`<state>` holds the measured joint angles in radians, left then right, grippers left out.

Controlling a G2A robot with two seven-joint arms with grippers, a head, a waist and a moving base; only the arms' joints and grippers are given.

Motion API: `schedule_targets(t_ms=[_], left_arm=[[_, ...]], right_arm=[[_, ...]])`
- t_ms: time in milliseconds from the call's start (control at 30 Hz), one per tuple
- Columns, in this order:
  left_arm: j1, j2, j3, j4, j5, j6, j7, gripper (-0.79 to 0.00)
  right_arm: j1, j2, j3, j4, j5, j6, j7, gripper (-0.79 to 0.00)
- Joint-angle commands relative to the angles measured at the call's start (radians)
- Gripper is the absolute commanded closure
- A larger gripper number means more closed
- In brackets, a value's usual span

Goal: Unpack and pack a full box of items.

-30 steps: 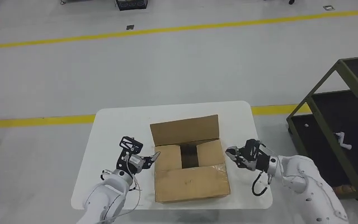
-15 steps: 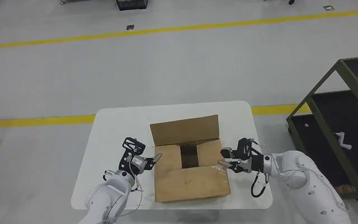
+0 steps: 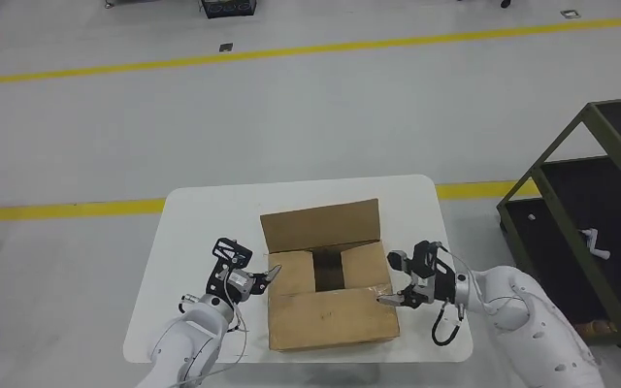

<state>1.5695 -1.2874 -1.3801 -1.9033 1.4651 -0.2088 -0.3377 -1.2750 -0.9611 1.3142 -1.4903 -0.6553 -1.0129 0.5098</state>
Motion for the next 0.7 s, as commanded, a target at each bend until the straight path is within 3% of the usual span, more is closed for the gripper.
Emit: schedule_targets(t_ms=[0,367,667], left_arm=[[0.0,0.0,0.0,0.0,0.0,0.0,0.0,-0.785],[0.0,0.0,0.0,0.0,0.0,0.0,0.0,-0.785],[0.0,0.0,0.0,0.0,0.0,0.0,0.0,-0.785]], right_arm=[[0.012,0.004,-0.025,0.015,0.065,0.001,0.03,-0.785],[0.121,0.033,-0.14,0.13,0.38,0.001,0.273,-0.785],[0.17,0.042,-0.203,0.187,0.427,0.001,0.298,-0.785]])
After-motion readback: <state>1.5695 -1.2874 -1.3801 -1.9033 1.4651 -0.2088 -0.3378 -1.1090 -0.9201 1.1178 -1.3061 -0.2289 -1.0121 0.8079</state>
